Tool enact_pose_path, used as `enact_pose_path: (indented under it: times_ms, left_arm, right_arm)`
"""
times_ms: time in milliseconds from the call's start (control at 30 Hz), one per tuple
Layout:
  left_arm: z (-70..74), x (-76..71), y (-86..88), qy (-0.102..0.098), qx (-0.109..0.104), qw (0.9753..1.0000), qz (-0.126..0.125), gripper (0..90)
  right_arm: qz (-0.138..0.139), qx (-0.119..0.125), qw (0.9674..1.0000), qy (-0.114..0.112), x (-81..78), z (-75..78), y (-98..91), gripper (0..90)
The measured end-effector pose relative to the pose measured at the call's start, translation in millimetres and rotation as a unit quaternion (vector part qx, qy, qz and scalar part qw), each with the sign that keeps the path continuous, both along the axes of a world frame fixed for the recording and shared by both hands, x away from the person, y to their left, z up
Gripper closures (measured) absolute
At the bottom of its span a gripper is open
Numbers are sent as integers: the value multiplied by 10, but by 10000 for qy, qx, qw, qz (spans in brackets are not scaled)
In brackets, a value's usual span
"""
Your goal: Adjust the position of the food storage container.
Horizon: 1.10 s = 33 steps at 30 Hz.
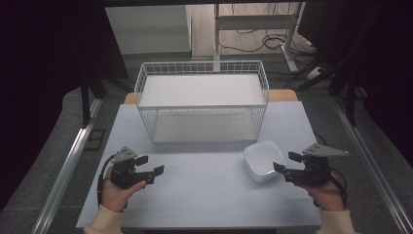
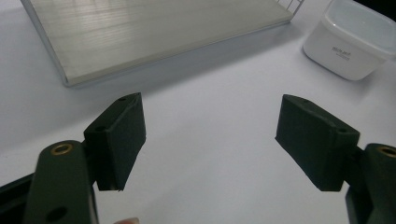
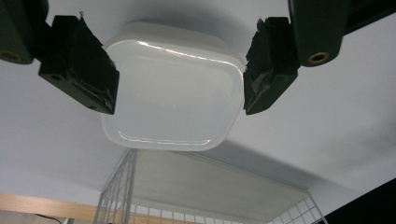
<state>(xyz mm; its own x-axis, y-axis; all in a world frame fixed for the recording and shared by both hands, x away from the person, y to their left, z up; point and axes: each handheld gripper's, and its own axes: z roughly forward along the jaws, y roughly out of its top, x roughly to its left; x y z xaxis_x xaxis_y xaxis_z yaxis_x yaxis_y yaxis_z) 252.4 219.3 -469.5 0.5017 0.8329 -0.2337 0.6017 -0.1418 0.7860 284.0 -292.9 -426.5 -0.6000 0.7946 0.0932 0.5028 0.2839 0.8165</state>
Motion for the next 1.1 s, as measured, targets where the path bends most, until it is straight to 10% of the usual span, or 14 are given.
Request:
enact_pose_path:
  times_ms: [800, 1100]
  left_arm:
    - [-52, 5, -52, 15, 81, 9999, -87, 234]
    - [-79, 11, -64, 63, 97, 9999, -102, 236]
  right_arm:
    - [-1112, -573, 9918, 253, 192, 169, -277, 426]
    - [-1190, -713, 9889, 529, 427, 106, -285, 653]
